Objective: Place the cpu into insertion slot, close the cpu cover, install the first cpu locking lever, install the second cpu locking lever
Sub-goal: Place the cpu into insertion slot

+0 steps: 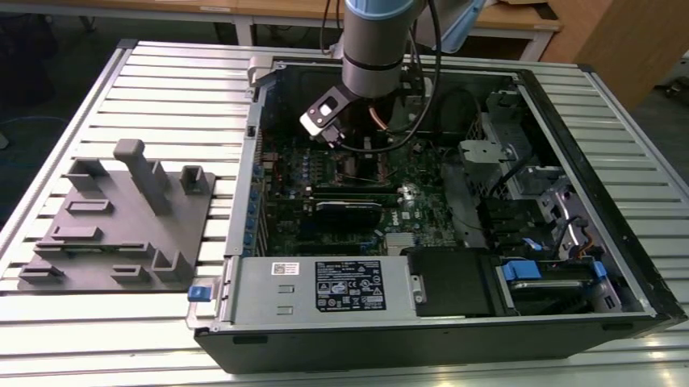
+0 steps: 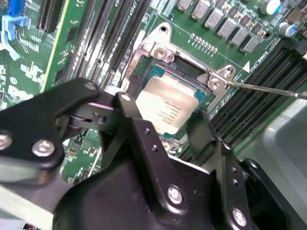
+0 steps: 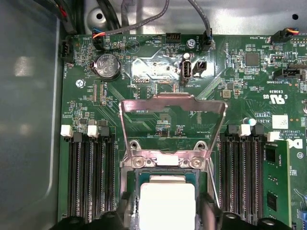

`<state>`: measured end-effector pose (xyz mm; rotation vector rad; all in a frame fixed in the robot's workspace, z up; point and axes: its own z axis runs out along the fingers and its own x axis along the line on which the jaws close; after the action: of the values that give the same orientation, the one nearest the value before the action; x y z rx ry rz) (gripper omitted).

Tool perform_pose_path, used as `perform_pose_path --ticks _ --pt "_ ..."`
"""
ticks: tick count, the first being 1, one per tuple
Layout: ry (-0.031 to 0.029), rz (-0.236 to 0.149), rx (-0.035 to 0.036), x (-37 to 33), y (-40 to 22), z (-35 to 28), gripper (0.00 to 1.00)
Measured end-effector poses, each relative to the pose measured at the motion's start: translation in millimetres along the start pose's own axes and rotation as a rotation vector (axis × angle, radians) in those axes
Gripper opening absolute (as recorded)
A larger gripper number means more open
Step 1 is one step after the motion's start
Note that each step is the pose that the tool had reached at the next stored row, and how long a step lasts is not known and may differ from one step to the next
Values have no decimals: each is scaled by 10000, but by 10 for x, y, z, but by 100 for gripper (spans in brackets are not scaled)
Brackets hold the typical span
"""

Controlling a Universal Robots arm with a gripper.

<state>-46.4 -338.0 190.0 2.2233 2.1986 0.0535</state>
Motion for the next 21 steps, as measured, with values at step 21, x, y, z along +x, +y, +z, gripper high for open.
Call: perform_pose_path --ticks 21 --pt "-8 0 13 1 5 -184 60"
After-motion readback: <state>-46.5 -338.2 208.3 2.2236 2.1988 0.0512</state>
